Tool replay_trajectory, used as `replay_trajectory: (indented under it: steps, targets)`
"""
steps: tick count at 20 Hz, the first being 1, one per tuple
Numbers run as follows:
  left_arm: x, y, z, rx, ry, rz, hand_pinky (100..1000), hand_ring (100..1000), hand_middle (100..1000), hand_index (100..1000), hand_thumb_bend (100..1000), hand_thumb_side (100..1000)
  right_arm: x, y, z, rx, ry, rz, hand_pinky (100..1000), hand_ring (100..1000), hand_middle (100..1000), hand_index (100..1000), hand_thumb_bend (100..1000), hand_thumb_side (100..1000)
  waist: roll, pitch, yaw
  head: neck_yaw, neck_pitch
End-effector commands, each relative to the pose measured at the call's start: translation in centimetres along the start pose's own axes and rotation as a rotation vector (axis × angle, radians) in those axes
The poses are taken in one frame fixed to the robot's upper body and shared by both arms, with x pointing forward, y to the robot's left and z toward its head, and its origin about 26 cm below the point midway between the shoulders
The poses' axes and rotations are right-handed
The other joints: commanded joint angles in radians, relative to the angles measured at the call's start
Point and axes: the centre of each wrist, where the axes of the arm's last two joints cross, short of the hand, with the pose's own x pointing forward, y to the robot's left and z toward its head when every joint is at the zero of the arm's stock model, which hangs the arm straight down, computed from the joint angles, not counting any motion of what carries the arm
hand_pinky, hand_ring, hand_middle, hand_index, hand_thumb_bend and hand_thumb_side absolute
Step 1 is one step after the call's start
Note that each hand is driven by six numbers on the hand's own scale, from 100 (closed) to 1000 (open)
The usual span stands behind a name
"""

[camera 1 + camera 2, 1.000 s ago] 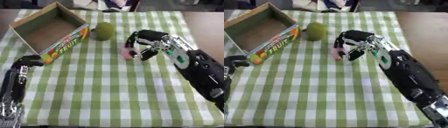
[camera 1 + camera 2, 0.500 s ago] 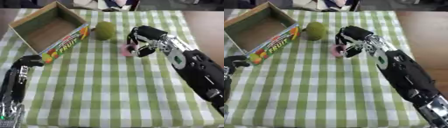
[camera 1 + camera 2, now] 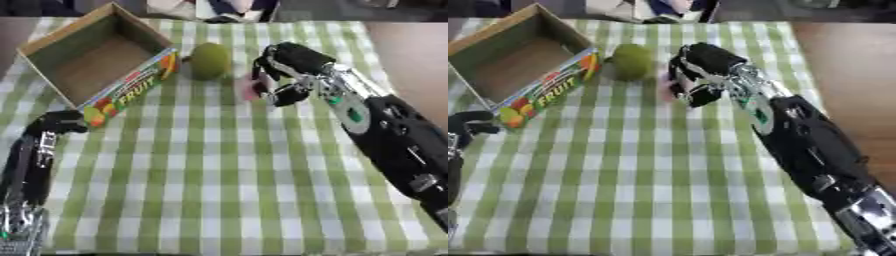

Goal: Pick up objects on the table and place them in the box.

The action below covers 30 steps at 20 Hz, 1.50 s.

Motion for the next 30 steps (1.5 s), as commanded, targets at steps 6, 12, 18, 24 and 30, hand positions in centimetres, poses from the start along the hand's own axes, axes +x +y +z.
replay_trajectory:
  steps: [6,12,18,24,30]
  targets:
    - [0.3,0.4,-0.2,-0.010,-0.015,-0.016,823,614,657,732,100,908,1.4,-6.9,-1.8,-0.142,-0.054,0.086,596,586,247,402,100,100,0.005,-0.022,-0.003,-0.001,0.005]
    - [0.4,0.1,-0.3,-0.024,-0.021,-0.010,823,614,657,732,100,908,4.2,-10.8,-5.0,-0.219,-0.102,0.165,612,594,257,408,100,100,0.010,-0.020,0.009,-0.016,-0.004]
    - [0.6,-0.3,-0.7,-0.044,-0.036,0.004,823,613,657,732,100,908,7.0,-11.3,-8.7,-0.228,-0.114,0.238,640,609,296,423,100,100,0.015,-0.012,0.040,-0.051,-0.020]
    - [0.8,-0.8,-1.0,-0.072,-0.050,0.016,823,613,657,733,100,909,9.1,-10.0,-11.3,-0.220,-0.100,0.278,647,613,304,433,106,100,0.014,-0.005,0.082,-0.088,-0.033]
    - [0.9,-1.2,-1.2,-0.096,-0.058,0.027,823,613,657,733,100,910,12.1,-8.1,-13.3,-0.214,-0.137,0.277,651,622,330,468,100,100,0.017,-0.002,0.112,-0.120,-0.042]
